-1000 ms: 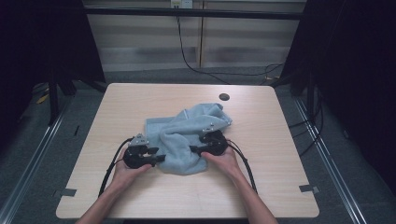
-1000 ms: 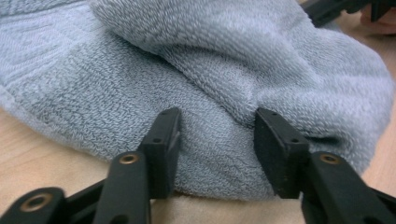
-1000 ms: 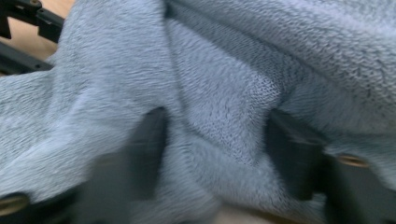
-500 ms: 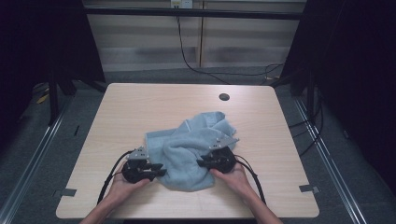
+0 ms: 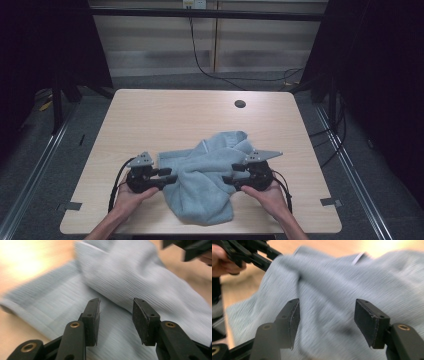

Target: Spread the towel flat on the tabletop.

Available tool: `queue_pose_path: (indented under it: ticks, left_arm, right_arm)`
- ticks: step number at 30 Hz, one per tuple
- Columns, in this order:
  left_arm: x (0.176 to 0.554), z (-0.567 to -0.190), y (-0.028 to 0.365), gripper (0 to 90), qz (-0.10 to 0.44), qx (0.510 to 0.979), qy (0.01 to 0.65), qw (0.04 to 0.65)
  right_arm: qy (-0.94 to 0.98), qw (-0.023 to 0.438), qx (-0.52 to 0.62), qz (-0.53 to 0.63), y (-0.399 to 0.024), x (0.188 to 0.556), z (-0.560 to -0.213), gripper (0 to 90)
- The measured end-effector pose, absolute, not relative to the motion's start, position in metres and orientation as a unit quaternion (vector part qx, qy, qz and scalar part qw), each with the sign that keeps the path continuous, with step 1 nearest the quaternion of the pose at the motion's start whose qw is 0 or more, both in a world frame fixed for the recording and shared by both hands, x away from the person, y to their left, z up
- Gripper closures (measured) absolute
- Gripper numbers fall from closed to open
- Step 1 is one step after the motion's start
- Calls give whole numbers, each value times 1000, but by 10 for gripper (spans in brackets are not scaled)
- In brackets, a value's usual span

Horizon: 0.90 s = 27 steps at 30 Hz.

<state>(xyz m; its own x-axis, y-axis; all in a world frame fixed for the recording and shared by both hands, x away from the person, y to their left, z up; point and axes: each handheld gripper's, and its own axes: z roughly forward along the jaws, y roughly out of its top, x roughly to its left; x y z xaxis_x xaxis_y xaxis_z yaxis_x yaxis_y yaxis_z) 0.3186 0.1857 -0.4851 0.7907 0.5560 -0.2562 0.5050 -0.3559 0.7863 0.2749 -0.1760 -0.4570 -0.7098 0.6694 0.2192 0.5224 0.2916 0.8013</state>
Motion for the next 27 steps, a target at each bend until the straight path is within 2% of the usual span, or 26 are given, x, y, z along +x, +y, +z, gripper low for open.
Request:
queue_pose_path:
  ticks: [5,8,9,10,12,13,14,15,19,24,27]
  left_arm:
    - [332,-500,175,579,30,837,319,445]
    - [330,-505,173,539,32,838,318,441]
    - [330,-506,175,536,29,839,314,442]
    - [329,-506,175,536,30,841,313,441]
    - [328,-507,176,562,43,844,310,436]
    - [328,-507,176,577,43,844,310,436]
    - [326,-506,176,602,56,850,306,426]
    - [326,-506,176,613,56,850,306,426]
    - [321,-504,180,663,65,852,310,416]
    - [313,-503,191,724,59,853,315,413]
    - [305,-501,197,751,49,853,314,413]
  right_arm:
    - [809,105,363,450,-166,302,-455,325]
    - [812,97,365,446,-161,312,-462,307]
    - [819,81,364,436,-153,317,-476,298]
    - [823,83,365,426,-149,317,-483,316]
    - [834,106,361,403,-142,314,-489,519]
    - [834,110,360,403,-141,312,-486,658]
    - [830,103,362,411,-144,311,-483,761]
    - [825,103,363,420,-147,309,-480,811]
    - [813,119,367,436,-162,296,-465,845]
    - [780,164,371,475,-197,273,-434,849]
    - [769,173,385,480,-218,257,-432,848]
